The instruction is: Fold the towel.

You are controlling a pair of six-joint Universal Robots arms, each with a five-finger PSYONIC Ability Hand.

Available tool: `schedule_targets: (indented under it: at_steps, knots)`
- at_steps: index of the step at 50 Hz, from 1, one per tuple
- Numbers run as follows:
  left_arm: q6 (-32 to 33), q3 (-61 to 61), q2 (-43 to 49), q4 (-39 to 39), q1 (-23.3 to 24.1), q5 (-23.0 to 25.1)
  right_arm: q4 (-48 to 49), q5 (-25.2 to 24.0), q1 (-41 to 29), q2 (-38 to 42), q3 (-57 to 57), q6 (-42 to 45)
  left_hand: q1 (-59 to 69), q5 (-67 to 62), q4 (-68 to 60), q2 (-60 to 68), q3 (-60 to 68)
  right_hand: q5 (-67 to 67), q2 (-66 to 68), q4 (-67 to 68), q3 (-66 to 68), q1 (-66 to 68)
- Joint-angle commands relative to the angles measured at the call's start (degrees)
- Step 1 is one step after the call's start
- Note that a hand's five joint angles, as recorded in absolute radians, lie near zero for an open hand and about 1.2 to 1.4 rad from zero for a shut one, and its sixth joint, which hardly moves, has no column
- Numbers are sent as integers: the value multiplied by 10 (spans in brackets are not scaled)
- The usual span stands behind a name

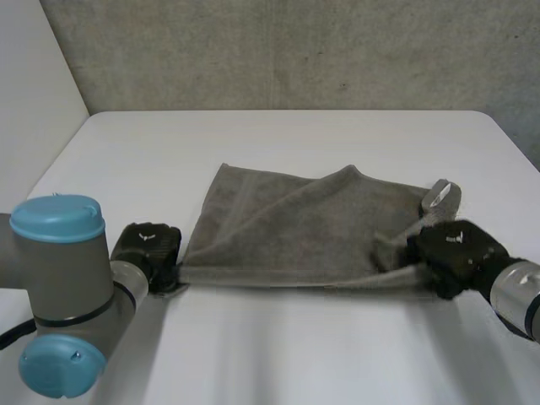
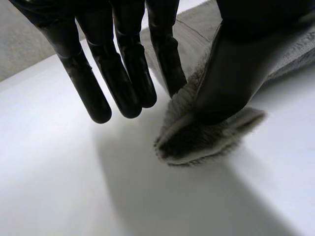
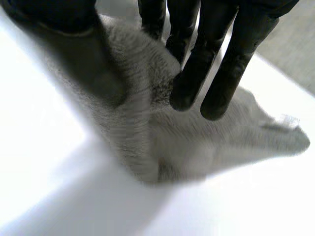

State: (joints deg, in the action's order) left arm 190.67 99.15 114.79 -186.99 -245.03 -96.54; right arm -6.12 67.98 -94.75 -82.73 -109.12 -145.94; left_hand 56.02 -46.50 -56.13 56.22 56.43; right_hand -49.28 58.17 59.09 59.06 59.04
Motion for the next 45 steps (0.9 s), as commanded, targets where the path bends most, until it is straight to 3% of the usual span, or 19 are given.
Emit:
schedule_targets:
  at_steps: [1, 4, 14, 19, 21, 26, 35, 40, 45]
  knots:
    - [-5, 9, 0, -2, 20, 7, -37, 52, -3, 2, -1, 72, -27, 32, 29, -29, -32, 244, -233, -242, -242, -242]
    - [-5, 14, -1, -7, 31, 7, -29, 49, -14, 2, -3, 72, -58, 62, 59, -60, -62, 335, -324, -333, -333, -333]
    - [-6, 43, -9, -58, 41, 6, 59, -21, -32, -19, -13, 82, -88, 93, 89, -90, -92, 378, -367, -376, -375, -375]
    - [-6, 53, -15, -66, 46, 6, 64, -75, -32, -36, 1, 87, -101, 106, 103, -103, -106, 378, -367, -376, -375, -375]
    - [-6, 56, -17, -66, 46, 6, 57, -128, -31, -42, 24, 108, -103, 108, 104, -105, -107, 371, -360, -369, -369, -369]
    - [-6, 61, -17, -66, 48, 6, 38, -174, -31, -34, 60, 148, -130, 135, 131, -132, -134, 366, -355, -364, -364, -363]
    - [-6, 67, -19, -66, 53, 6, -52, -166, -45, 30, 147, 174, -132, 136, 133, -134, -136, 342, -331, -340, -340, -340]
    - [-6, 71, -21, -66, 53, 6, -72, -102, -97, 76, 166, 180, -133, 138, 135, -135, -138, 342, -331, -340, -340, -340]
    - [-6, 74, -30, -67, 51, 6, -72, -86, -134, 102, 161, 182, -148, 153, 150, -150, -153, 341, -330, -339, -338, -338]
